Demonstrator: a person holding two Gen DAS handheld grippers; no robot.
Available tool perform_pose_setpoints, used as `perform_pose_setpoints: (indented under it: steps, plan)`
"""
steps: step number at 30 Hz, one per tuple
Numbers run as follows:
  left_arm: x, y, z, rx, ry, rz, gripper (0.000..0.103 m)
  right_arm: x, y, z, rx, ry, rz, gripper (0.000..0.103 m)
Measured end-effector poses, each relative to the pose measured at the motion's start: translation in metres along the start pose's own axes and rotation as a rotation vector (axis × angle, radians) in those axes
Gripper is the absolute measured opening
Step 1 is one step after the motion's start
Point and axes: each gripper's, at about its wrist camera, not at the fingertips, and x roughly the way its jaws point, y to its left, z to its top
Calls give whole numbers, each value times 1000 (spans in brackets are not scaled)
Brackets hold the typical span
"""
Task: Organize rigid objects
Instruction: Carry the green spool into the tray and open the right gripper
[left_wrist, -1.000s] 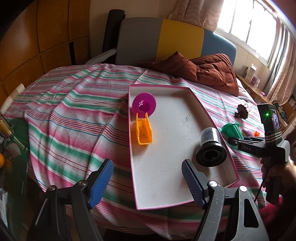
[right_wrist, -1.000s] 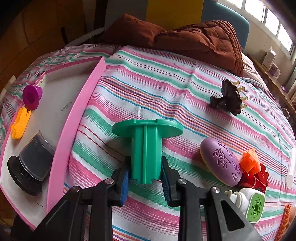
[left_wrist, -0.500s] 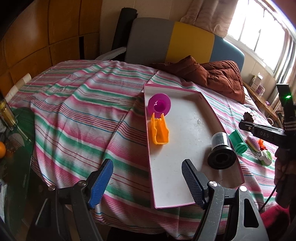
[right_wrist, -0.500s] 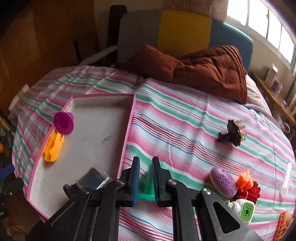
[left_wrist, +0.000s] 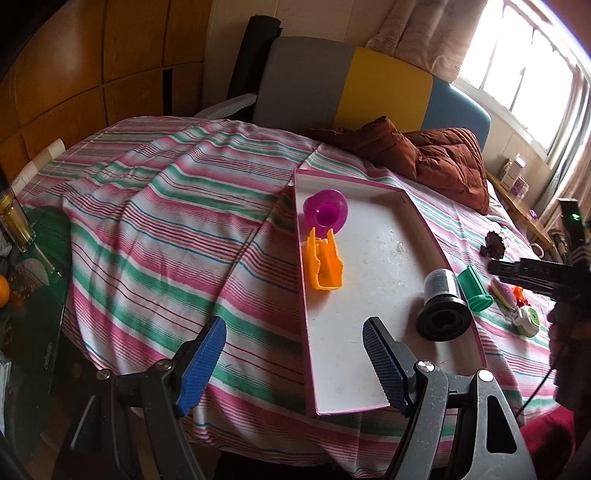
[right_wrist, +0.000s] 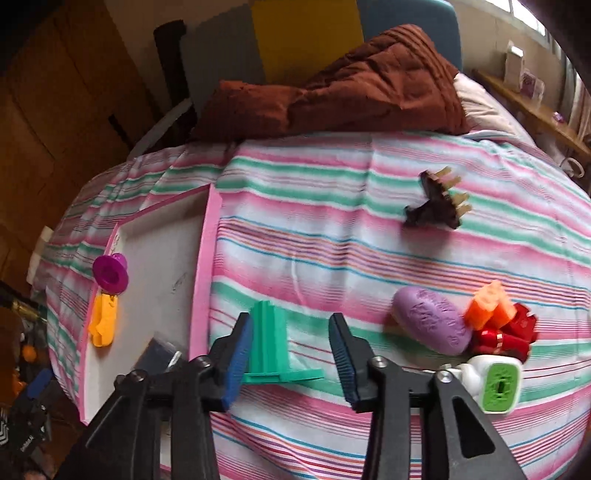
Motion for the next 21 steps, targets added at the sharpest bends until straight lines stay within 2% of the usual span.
perform_pose_setpoints:
  steps: [2, 4, 5, 7, 13, 18, 21]
  plan:
    - [0, -1, 0, 4, 2, -1, 77, 12, 12, 1, -60, 29, -13, 45]
    - [0, -1, -1, 4, 6, -1, 77, 31, 24, 1, -123, 89, -64, 45]
    - [0, -1, -1, 1, 6, -2, 77, 41, 28, -1, -149, 118, -90, 34]
    - [-1, 0, -1, 0, 4, -3, 77, 56, 32, -6, -178, 159, -120, 29]
    - [0, 3, -2, -6, 3, 3, 77, 33, 37, -7, -154, 54, -150, 29]
    - [2, 4, -2, -8, 4, -2, 77, 1, 66, 14, -184, -25, -56, 29]
    - [3, 5, -2, -8, 6, -1, 77, -1, 95, 26, -219, -36, 9, 29]
